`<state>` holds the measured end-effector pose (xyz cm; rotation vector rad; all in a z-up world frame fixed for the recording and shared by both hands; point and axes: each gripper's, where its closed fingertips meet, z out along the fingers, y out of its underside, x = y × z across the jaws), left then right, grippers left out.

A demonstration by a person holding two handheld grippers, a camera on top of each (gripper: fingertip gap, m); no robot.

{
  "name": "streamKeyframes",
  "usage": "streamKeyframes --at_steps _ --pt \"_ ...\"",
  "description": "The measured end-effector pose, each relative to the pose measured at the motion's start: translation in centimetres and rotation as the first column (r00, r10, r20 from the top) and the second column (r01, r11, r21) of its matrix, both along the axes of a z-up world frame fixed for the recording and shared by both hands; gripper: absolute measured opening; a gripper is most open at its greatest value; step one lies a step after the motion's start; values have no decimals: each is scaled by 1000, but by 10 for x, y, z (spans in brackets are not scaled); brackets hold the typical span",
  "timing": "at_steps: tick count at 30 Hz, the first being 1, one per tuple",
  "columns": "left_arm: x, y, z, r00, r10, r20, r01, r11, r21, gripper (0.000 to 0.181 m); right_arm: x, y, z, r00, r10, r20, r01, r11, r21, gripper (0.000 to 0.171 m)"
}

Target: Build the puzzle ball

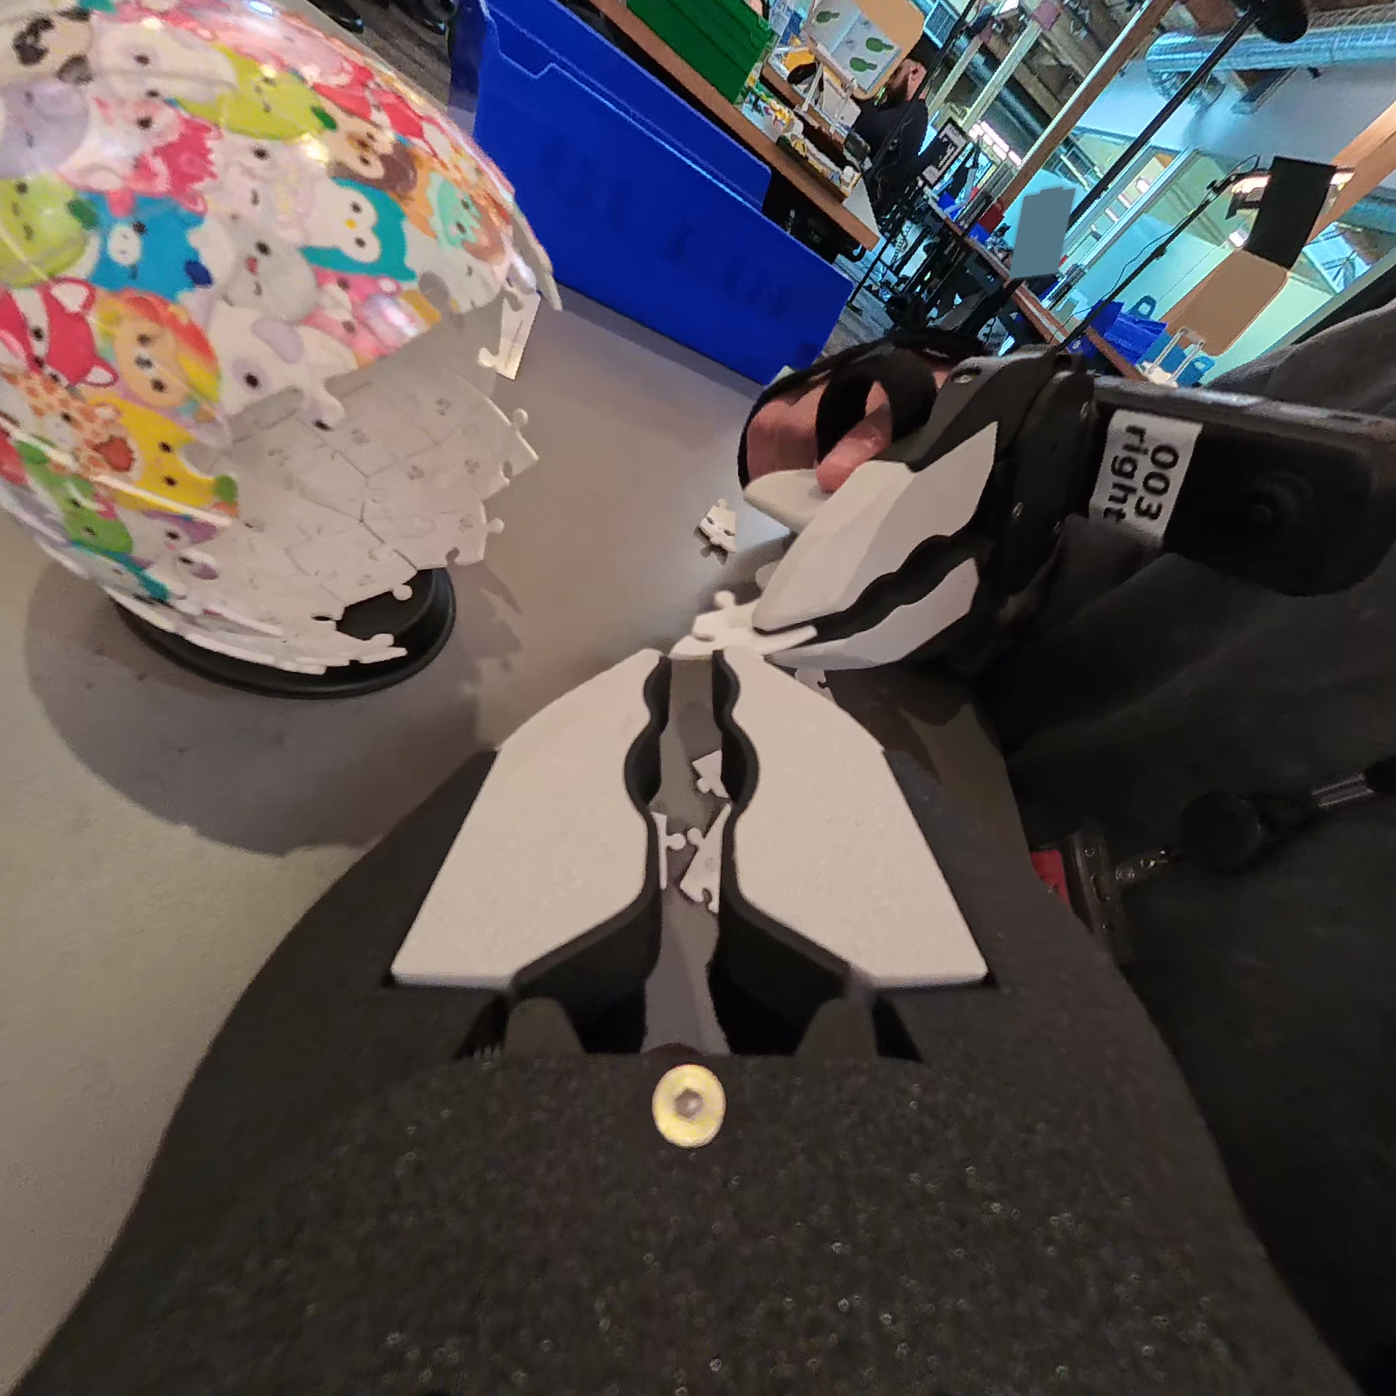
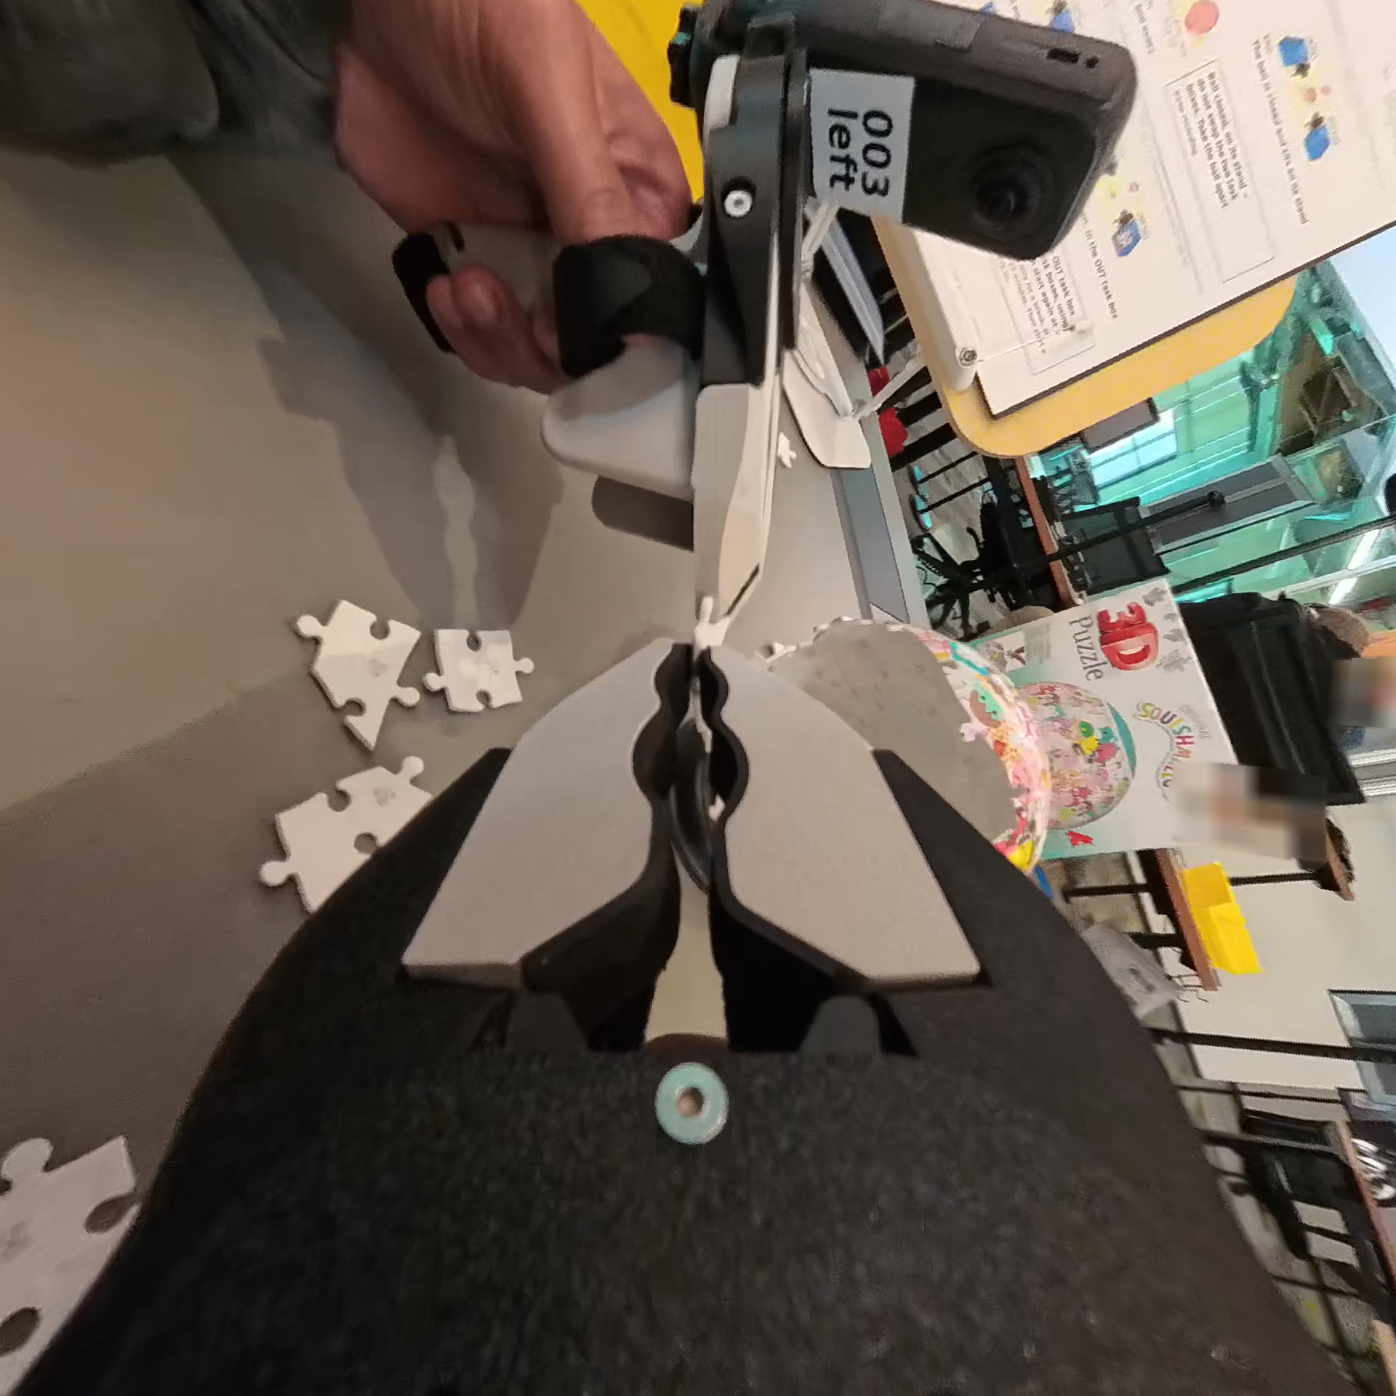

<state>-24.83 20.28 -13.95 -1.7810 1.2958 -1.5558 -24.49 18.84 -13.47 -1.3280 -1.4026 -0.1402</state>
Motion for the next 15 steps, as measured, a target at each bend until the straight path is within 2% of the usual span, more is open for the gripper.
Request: streamKeyframes --at_steps 3,6,9,15 --pt "0 0 -7 999 6 -46 -5 1000 25 1 -2 -1 -3 1000 5 -2 -5 1000 -14 2" --pt "-4 4 -13 995 43 -89 -38 998 58 7 4 4 -11 998 -42 47 43 999 -13 2" --pt "-7 3 -7 997 51 -54 -49 998 33 13 3 1 -15 998 -36 58 37 999 -17 2" --pt "-1 -11 -7 999 -7 -54 10 999 52 14 -4 -1 -11 999 -19 26 20 999 -34 2"
